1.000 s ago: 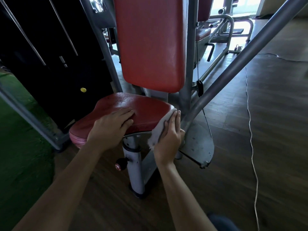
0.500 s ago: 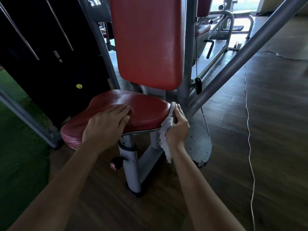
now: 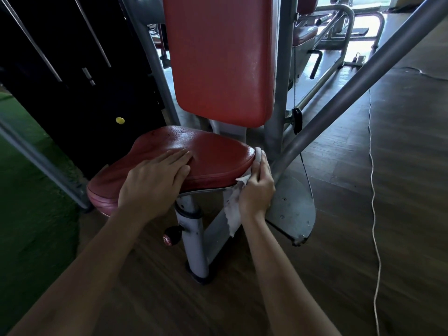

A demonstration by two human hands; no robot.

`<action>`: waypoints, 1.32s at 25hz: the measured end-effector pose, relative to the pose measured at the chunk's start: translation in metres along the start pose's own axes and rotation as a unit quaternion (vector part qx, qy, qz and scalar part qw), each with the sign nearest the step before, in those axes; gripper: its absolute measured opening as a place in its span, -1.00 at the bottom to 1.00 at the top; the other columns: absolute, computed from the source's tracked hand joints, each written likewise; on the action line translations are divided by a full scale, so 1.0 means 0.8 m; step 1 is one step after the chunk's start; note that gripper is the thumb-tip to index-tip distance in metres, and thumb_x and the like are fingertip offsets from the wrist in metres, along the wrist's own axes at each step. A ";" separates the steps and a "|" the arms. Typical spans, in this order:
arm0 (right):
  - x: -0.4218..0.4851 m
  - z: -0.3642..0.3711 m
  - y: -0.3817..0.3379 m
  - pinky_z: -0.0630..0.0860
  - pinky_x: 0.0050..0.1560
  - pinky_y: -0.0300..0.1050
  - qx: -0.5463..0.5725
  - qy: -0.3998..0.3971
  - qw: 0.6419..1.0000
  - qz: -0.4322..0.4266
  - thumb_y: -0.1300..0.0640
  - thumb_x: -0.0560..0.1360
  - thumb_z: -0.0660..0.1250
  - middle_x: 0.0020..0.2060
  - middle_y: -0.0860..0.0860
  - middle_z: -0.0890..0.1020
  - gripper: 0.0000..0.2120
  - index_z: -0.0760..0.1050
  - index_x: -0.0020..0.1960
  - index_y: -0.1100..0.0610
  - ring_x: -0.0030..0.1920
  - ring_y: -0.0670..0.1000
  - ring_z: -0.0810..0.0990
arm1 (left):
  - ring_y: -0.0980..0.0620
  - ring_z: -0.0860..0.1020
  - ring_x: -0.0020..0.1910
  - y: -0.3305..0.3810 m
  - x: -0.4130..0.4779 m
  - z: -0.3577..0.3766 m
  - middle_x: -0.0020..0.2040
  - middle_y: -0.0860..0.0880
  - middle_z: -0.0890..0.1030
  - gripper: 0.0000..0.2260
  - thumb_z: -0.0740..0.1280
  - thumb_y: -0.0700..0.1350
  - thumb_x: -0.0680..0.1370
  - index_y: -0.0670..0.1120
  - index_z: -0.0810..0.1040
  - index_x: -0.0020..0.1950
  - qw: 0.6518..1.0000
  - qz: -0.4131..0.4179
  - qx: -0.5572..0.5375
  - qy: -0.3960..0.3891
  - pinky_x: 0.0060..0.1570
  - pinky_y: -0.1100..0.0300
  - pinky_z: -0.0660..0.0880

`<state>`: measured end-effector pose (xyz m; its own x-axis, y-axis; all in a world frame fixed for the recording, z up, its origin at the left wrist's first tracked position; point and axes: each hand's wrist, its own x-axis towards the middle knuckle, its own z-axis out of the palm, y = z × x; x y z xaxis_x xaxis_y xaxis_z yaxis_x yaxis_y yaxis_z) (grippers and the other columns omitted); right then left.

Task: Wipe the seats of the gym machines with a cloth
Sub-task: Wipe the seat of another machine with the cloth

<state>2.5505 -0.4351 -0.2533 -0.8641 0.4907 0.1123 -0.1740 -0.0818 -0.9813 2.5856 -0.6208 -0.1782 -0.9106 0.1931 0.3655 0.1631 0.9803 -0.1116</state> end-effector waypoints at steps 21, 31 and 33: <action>0.067 -0.038 -0.029 0.57 0.18 -0.12 -0.080 -0.090 0.992 0.048 0.05 0.66 0.23 -0.11 -0.16 0.72 -0.75 0.68 0.15 -0.05 0.04 -0.08 0.67 | 0.05 0.41 0.46 0.003 0.001 -0.003 0.45 0.08 0.47 -0.62 0.11 0.06 0.70 0.06 0.43 0.49 1.000 -0.015 -0.009 -0.004 0.28 0.00 0.44; -0.080 -0.016 -0.005 0.21 0.10 -0.66 -0.142 -0.041 0.988 -0.050 0.13 0.66 0.24 0.50 -0.11 0.35 -0.56 0.30 0.53 0.05 0.00 -0.34 0.39 | 0.09 0.34 0.50 0.009 -0.001 -0.009 0.50 0.13 0.40 -0.60 0.06 0.08 0.70 0.11 0.36 0.53 0.999 -0.026 -0.017 -0.017 0.33 0.03 0.39; -0.102 -0.017 -0.002 0.22 0.05 -0.64 -0.175 -0.058 0.981 -0.062 0.07 0.68 0.19 0.52 -0.19 0.27 -0.54 0.22 0.55 -0.01 0.02 -0.25 0.35 | 0.07 0.36 0.49 0.008 -0.001 -0.009 0.50 0.11 0.41 -0.60 0.07 0.08 0.70 0.09 0.37 0.53 1.000 -0.021 -0.013 -0.013 0.31 0.03 0.40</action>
<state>2.6278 -0.4632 -0.2627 -0.8978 0.3743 0.2319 -0.1265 0.2853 -0.9500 2.5901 -0.6143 -0.1726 -0.9262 0.1515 0.3452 0.1342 0.9882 -0.0736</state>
